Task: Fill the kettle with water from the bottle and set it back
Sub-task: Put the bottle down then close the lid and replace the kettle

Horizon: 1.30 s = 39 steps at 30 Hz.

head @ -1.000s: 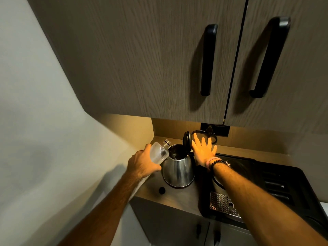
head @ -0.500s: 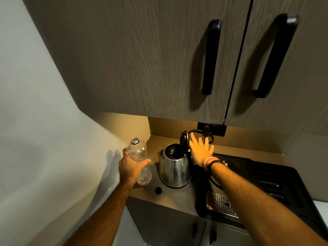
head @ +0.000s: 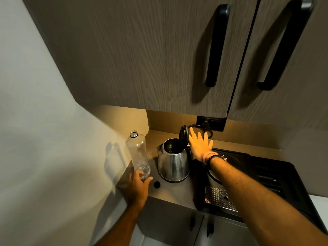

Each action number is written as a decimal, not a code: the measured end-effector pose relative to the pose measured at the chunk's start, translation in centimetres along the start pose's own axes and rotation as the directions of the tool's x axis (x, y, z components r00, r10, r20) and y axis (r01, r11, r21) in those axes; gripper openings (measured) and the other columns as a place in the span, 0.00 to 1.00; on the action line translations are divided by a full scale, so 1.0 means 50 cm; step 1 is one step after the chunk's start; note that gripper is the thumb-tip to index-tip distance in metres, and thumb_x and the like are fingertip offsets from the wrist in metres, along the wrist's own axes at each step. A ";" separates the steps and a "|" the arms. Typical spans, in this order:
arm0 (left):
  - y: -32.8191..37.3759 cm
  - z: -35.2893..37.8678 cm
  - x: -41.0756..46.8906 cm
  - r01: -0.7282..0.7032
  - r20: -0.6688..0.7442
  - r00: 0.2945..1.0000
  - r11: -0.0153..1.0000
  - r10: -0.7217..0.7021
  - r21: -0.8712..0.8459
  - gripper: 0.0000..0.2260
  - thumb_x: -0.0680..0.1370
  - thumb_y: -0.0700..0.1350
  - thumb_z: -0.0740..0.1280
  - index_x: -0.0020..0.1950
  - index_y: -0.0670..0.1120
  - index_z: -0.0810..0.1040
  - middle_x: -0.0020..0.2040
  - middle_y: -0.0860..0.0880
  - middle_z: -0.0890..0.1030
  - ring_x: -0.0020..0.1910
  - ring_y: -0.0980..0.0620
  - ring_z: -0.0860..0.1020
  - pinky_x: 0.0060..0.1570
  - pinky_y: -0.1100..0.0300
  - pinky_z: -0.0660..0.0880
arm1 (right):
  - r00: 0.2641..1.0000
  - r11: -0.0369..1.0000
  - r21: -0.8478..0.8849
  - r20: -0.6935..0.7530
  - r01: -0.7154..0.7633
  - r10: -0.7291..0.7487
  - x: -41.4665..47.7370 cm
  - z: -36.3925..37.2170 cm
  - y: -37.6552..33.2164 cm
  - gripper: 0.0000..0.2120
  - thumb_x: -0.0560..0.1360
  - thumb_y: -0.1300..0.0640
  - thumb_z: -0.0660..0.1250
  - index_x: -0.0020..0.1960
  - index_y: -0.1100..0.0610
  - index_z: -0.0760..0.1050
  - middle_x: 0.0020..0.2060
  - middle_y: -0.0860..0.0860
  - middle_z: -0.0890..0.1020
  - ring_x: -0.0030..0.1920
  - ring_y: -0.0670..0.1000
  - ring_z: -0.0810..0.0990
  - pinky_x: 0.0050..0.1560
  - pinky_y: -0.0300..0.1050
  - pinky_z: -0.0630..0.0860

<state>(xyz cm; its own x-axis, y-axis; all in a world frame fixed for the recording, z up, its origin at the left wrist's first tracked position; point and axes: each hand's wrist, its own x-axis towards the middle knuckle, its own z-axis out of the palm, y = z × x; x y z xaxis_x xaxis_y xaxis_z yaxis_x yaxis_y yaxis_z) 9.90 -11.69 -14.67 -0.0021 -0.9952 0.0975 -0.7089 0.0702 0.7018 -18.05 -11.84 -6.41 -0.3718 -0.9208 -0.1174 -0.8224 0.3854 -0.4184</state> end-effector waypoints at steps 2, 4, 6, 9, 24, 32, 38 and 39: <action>0.001 0.028 -0.012 -0.110 0.226 0.970 0.989 0.085 0.102 0.12 0.74 0.46 0.75 0.55 0.45 0.79 0.56 0.44 0.77 0.52 0.47 0.78 0.45 0.63 0.71 | 1.000 1.000 0.003 0.003 -0.003 0.003 0.000 0.000 0.001 0.33 0.80 0.42 0.52 0.77 0.43 0.35 0.79 0.60 0.45 0.76 0.67 0.36 0.70 0.74 0.38; 0.004 0.051 -0.010 -0.225 0.394 0.910 0.951 0.127 0.212 0.14 0.77 0.45 0.70 0.62 0.43 0.77 0.61 0.44 0.75 0.59 0.47 0.75 0.55 0.61 0.73 | 1.000 1.000 0.010 0.006 -0.005 0.005 0.001 0.001 0.001 0.33 0.80 0.42 0.52 0.77 0.43 0.35 0.79 0.60 0.45 0.76 0.67 0.36 0.70 0.73 0.37; 0.012 0.061 -0.005 -0.307 0.489 0.862 0.903 0.130 0.301 0.16 0.79 0.46 0.67 0.65 0.44 0.76 0.64 0.43 0.74 0.62 0.46 0.74 0.61 0.55 0.73 | 1.000 1.000 0.010 0.008 -0.001 0.001 0.002 0.001 0.000 0.33 0.80 0.41 0.52 0.77 0.43 0.35 0.79 0.60 0.45 0.76 0.67 0.36 0.70 0.73 0.38; 0.014 0.074 0.006 -0.433 0.584 0.800 0.805 0.136 0.406 0.15 0.82 0.47 0.62 0.68 0.44 0.75 0.66 0.43 0.75 0.64 0.45 0.72 0.65 0.54 0.69 | 1.000 1.000 -0.007 0.005 0.006 -0.006 0.004 0.003 0.003 0.33 0.80 0.43 0.52 0.76 0.42 0.34 0.79 0.61 0.46 0.76 0.68 0.37 0.70 0.74 0.38; 0.208 -0.172 0.117 -0.571 -0.388 0.706 0.801 0.592 0.181 0.10 0.75 0.44 0.73 0.54 0.41 0.84 0.50 0.44 0.84 0.47 0.49 0.81 0.45 0.61 0.77 | 1.000 1.000 0.015 0.020 0.012 -0.012 0.000 0.000 0.002 0.33 0.80 0.41 0.52 0.76 0.41 0.35 0.79 0.59 0.45 0.76 0.67 0.37 0.70 0.74 0.38; 0.190 -0.204 0.164 -0.446 -0.308 0.831 0.885 0.464 0.130 0.11 0.76 0.46 0.73 0.54 0.40 0.84 0.49 0.42 0.86 0.45 0.45 0.83 0.46 0.53 0.81 | 1.000 1.000 0.001 0.029 0.012 -0.012 -0.006 -0.008 -0.004 0.34 0.79 0.42 0.53 0.76 0.42 0.34 0.79 0.58 0.46 0.76 0.67 0.37 0.70 0.75 0.38; 0.200 -0.205 0.174 -0.362 -0.294 0.885 0.931 0.360 0.052 0.13 0.74 0.49 0.75 0.51 0.40 0.85 0.49 0.43 0.83 0.44 0.47 0.81 0.43 0.57 0.78 | 0.999 1.000 0.008 0.036 -0.004 0.004 -0.011 -0.011 -0.006 0.35 0.79 0.40 0.53 0.77 0.42 0.35 0.79 0.60 0.48 0.76 0.67 0.38 0.70 0.74 0.39; 0.198 -0.205 0.174 -0.365 -0.295 0.883 0.929 0.365 0.056 0.13 0.74 0.49 0.75 0.51 0.40 0.85 0.49 0.43 0.83 0.44 0.47 0.82 0.43 0.57 0.78 | 0.999 1.000 0.010 0.041 -0.006 0.005 -0.010 -0.012 -0.007 0.35 0.78 0.39 0.52 0.77 0.42 0.35 0.79 0.59 0.48 0.76 0.67 0.38 0.70 0.74 0.39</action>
<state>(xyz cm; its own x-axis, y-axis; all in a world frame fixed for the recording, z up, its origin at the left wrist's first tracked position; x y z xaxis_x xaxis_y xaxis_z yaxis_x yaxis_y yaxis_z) 10.08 -18.96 0.34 -0.0519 -0.8333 0.5504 -0.6979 0.4245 0.5769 -17.84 -11.45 -5.67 -0.3582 -0.9205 -0.1563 -0.8160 0.3900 -0.4268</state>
